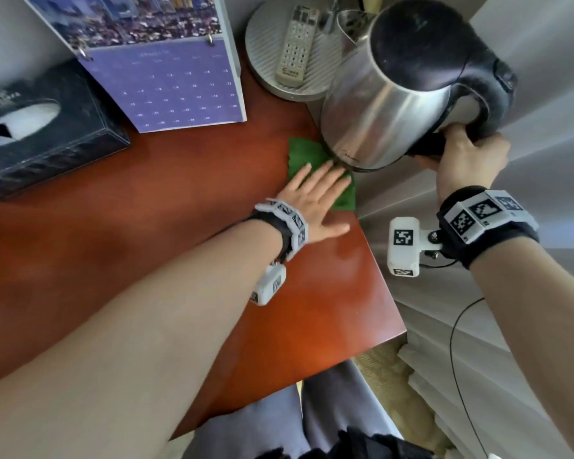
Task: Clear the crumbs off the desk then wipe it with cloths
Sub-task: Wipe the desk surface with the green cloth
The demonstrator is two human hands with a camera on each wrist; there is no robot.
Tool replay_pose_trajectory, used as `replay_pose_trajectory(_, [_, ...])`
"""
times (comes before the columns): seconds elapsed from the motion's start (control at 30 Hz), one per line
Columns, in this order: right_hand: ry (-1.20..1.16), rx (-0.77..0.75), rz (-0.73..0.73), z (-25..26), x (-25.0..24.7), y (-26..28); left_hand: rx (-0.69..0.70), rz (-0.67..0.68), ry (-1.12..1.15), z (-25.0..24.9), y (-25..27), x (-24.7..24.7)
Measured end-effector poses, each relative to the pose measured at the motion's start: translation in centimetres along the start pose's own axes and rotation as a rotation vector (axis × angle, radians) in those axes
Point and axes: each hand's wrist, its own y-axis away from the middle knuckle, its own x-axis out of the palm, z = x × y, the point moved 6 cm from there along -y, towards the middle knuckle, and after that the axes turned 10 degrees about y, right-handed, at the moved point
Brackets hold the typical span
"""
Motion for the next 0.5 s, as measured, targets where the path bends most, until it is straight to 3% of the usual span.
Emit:
replay_pose_trajectory(0.17, [0.027,-0.007,0.01,-0.1,-0.3,-0.1,-0.119,-0.03,-0.014,1.3,-0.9,-0.9])
replay_pose_trajectory(0.37, [0.084,-0.027,0.027,0.9,0.5,0.6,0.132,0.026,-0.019,-7.0,4.4,4.4])
replay_pose_trajectory(0.5, [0.15,-0.022,0.028,1.0,1.6,1.1,0.233,0.023,-0.002,-6.6,5.3,5.2])
